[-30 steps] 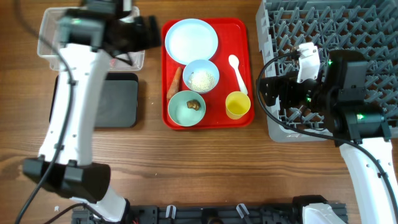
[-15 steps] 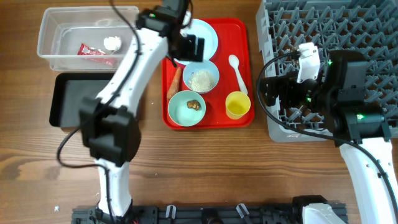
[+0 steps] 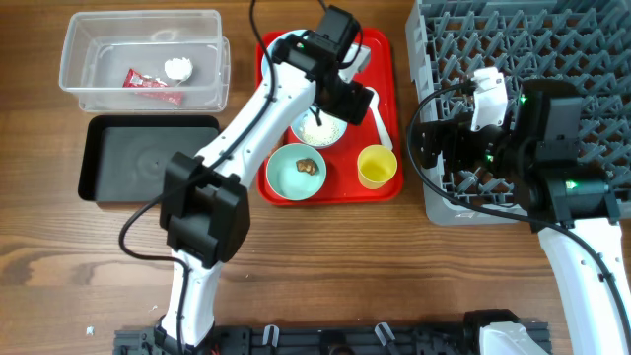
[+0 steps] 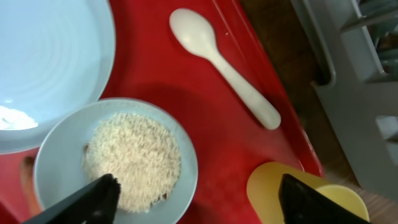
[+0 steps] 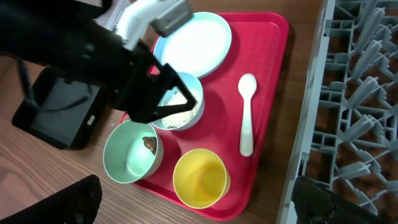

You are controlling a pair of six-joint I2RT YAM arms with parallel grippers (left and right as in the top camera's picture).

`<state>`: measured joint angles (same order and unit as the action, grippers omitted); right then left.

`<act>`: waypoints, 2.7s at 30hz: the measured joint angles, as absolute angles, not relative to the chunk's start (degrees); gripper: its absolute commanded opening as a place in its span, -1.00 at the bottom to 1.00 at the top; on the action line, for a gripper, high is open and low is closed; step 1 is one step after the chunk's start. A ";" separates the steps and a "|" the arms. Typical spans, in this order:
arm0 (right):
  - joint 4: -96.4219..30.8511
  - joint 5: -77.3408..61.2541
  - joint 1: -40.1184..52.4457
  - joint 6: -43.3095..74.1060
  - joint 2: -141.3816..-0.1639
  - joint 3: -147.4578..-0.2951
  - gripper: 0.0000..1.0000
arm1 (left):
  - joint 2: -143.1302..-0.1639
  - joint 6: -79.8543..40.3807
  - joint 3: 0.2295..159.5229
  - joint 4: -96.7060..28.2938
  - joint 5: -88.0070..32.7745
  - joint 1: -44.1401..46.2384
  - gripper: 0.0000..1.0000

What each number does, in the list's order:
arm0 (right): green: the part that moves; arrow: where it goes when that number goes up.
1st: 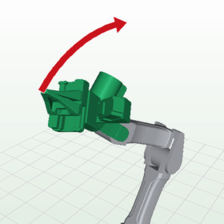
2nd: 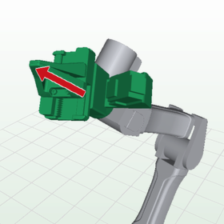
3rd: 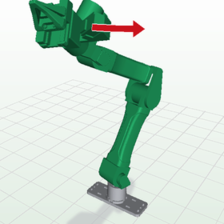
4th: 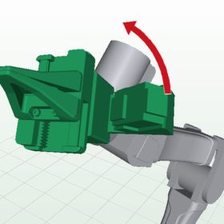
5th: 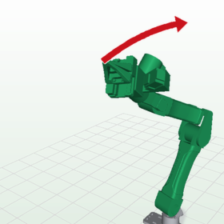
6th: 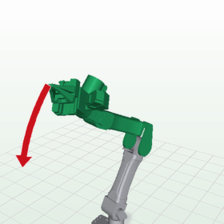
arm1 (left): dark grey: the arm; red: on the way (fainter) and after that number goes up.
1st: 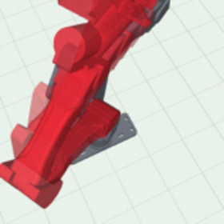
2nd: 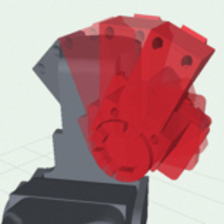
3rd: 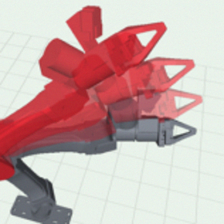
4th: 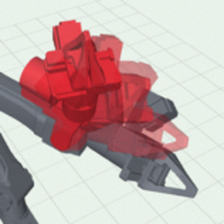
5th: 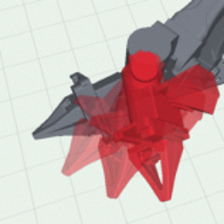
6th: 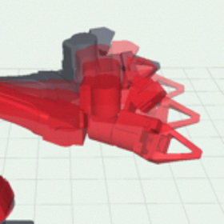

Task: Sort waste into correct bins and load items into the dishwasher rack
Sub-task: 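Grasp the rim of the blue rice bowl with the left gripper, then carry the bowl over the black tray and tip the rice out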

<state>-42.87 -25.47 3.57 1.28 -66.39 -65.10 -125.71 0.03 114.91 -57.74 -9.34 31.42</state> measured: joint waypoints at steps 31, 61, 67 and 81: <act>-43.31 -25.47 3.57 1.28 -66.39 -65.10 1.00 | -133.95 -6.59 112.64 -53.78 -0.69 34.13 -0.70; -43.33 -24.56 3.57 1.28 -66.39 -65.10 1.00 | -127.50 -14.20 111.98 -54.85 0.62 34.46 -0.92; -43.33 -24.36 3.57 1.28 -66.39 -65.10 0.99 | -117.40 -17.19 111.96 -56.36 -1.39 32.45 -0.92; -43.33 -24.36 3.57 1.28 -66.39 -65.10 0.99 | -107.04 -18.63 111.90 -76.29 -4.08 10.37 -0.92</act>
